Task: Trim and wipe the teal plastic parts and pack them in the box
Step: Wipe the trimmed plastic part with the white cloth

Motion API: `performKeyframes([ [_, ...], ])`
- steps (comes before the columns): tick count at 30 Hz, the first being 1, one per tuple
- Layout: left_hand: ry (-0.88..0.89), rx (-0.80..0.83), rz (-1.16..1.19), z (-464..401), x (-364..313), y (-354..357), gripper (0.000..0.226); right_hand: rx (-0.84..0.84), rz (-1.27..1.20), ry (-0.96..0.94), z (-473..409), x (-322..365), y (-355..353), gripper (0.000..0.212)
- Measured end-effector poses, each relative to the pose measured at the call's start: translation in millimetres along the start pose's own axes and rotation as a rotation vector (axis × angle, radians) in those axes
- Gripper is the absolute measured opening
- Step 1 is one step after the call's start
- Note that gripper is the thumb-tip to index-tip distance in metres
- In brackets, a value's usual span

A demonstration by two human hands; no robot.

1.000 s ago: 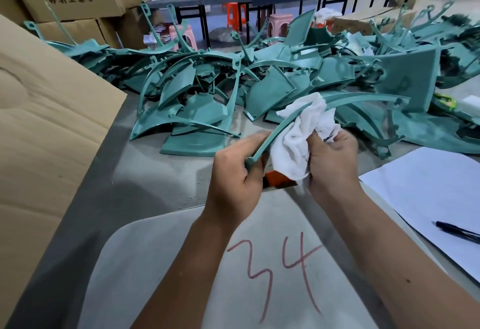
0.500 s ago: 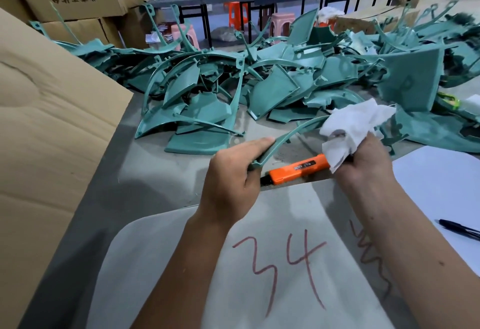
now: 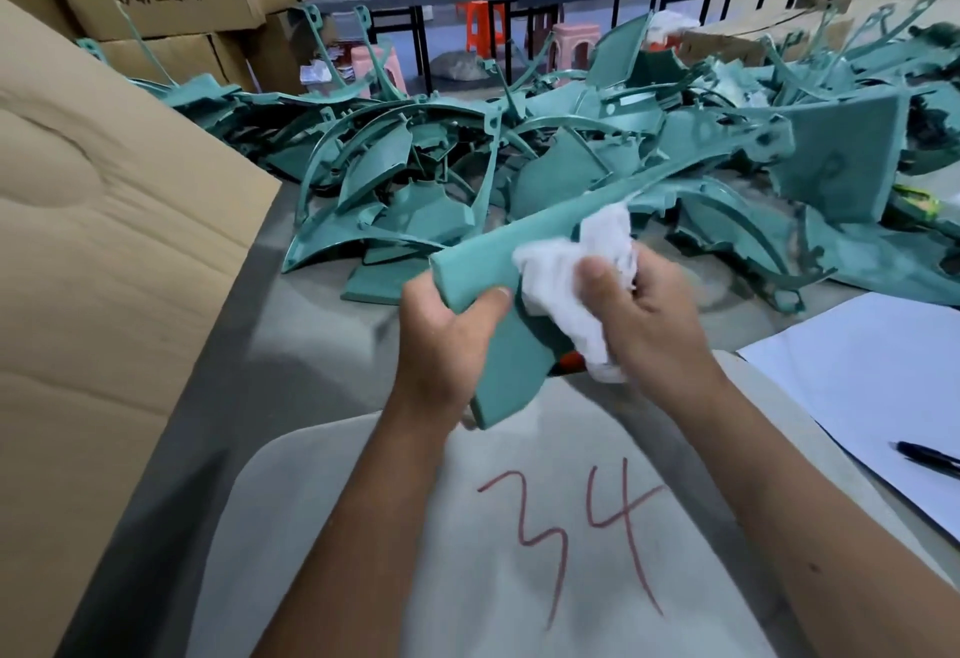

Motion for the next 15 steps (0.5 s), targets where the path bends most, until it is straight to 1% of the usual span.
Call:
performKeyframes([
  [1, 0.016, -0.003, -0.025, 0, -1, 2, 0.017, 0.035, 0.113, -0.081, 1, 4, 3, 0.038],
  [3, 0.042, 0.030, -0.053, 0, -2, 6, 0.016, -0.003, 0.360, -0.253, 2, 16, 6, 0.047],
  [5, 0.053, 0.072, -0.059, -1, -2, 4, 0.017, -0.062, 0.451, -0.349, 2, 24, 8, 0.051],
  [6, 0.054, 0.089, -0.048, -2, -3, 3, 0.015, -0.077, 0.447, -0.364, 3, 26, 8, 0.051],
  [7, 0.054, 0.101, -0.028, -3, -3, 0, 0.012, -0.080, 0.377, -0.336, 3, 24, 7, 0.051],
  [8, 0.046, 0.106, -0.002, -4, -3, -3, 0.011, -0.079, 0.243, -0.257, 3, 19, 5, 0.051],
  [10, 0.002, 0.120, 0.075, -6, 0, -8, 0.018, -0.054, -0.069, -0.011, 2, 8, 5, 0.049],
  [12, -0.048, 0.140, 0.154, -6, 2, -8, 0.016, -0.055, -0.288, 0.187, 6, 0, 9, 0.046],
  [14, -0.103, 0.157, 0.212, -5, 5, -6, 0.014, -0.149, -0.562, 0.370, 13, -9, 10, 0.040],
  [15, -0.146, 0.152, 0.255, -5, 7, -7, 0.014, -0.215, -0.692, 0.456, 16, -15, 9, 0.032],
])
Point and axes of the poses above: each hand's wrist, its own z-axis away from the middle knuckle, its own y-axis out of the palm, x = y × z, the point moved 6 cm from there along -z, towards the middle knuckle, and after that the axes turned 14 degrees about -z, right-handed, at the moved point
